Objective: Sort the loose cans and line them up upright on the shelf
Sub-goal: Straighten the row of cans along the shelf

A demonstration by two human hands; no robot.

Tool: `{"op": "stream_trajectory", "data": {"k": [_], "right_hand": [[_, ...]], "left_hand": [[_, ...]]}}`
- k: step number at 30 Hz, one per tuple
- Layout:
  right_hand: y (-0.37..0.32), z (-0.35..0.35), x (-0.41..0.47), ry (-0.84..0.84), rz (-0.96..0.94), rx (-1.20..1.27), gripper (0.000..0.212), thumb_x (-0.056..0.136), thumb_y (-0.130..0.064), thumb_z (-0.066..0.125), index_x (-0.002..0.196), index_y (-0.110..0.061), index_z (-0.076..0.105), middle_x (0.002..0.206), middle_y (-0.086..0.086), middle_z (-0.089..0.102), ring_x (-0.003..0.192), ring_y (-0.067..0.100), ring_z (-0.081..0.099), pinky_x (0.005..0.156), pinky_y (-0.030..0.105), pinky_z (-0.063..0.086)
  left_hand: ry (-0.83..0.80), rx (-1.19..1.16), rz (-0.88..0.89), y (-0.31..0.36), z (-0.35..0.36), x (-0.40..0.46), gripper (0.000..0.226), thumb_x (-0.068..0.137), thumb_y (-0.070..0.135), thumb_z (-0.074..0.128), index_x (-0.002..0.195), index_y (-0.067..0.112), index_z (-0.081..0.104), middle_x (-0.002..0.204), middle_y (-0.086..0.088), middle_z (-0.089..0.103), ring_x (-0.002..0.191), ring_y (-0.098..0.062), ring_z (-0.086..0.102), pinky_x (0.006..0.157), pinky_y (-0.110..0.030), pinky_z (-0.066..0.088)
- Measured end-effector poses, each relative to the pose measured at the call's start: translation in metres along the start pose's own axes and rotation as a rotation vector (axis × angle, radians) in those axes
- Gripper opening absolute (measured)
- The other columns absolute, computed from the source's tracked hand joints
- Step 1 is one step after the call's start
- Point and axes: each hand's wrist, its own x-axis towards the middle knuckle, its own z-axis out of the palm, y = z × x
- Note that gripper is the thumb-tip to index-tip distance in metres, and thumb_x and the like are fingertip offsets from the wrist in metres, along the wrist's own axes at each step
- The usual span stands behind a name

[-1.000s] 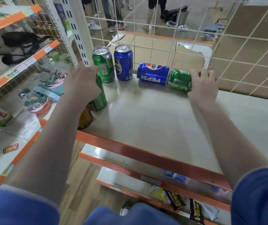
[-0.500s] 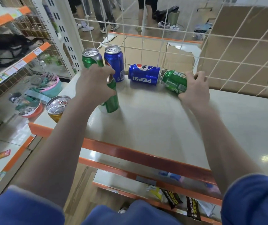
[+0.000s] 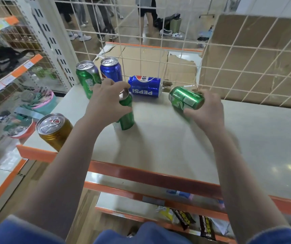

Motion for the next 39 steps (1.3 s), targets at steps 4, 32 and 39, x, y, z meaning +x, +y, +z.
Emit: {"op": "stream_trajectory", "data": {"k": [4, 32, 39], "right_hand": [[-0.004, -0.028, -0.033, 0.099, -0.007, 0.047, 0.053, 0.066, -0.022, 0.076, 0.116, -0.017, 0.058, 0.105, 0.007, 0.055, 0.1, 0.025, 0.05, 0.091, 0.032, 0.038], [-0.002, -0.134, -0.073, -0.07, -0.025, -0.037, 0.054, 0.071, -0.043, 0.075, 0.121, -0.032, 0.06, 0.115, -0.001, 0.063, 0.104, 0.02, 0.056, 0.087, 0.03, 0.04], [0.042, -0.195, -0.108, 0.028, 0.061, -0.028, 0.051, 0.071, -0.042, 0.075, 0.119, -0.035, 0.06, 0.111, -0.005, 0.063, 0.096, 0.018, 0.057, 0.079, 0.03, 0.044]], "left_hand": [[0.046, -0.132, -0.007, -0.004, 0.015, -0.007, 0.055, 0.076, 0.013, 0.069, 0.128, 0.023, 0.053, 0.121, -0.009, 0.043, 0.11, -0.033, 0.043, 0.094, -0.033, 0.035], [0.14, -0.271, 0.003, 0.081, 0.001, -0.047, 0.057, 0.068, 0.023, 0.081, 0.121, 0.028, 0.063, 0.106, 0.009, 0.052, 0.101, -0.011, 0.048, 0.082, -0.026, 0.038], [0.188, -0.304, 0.049, 0.15, 0.016, -0.074, 0.051, 0.062, 0.031, 0.082, 0.111, 0.032, 0.065, 0.105, 0.011, 0.054, 0.093, -0.007, 0.048, 0.079, -0.02, 0.037]]}}
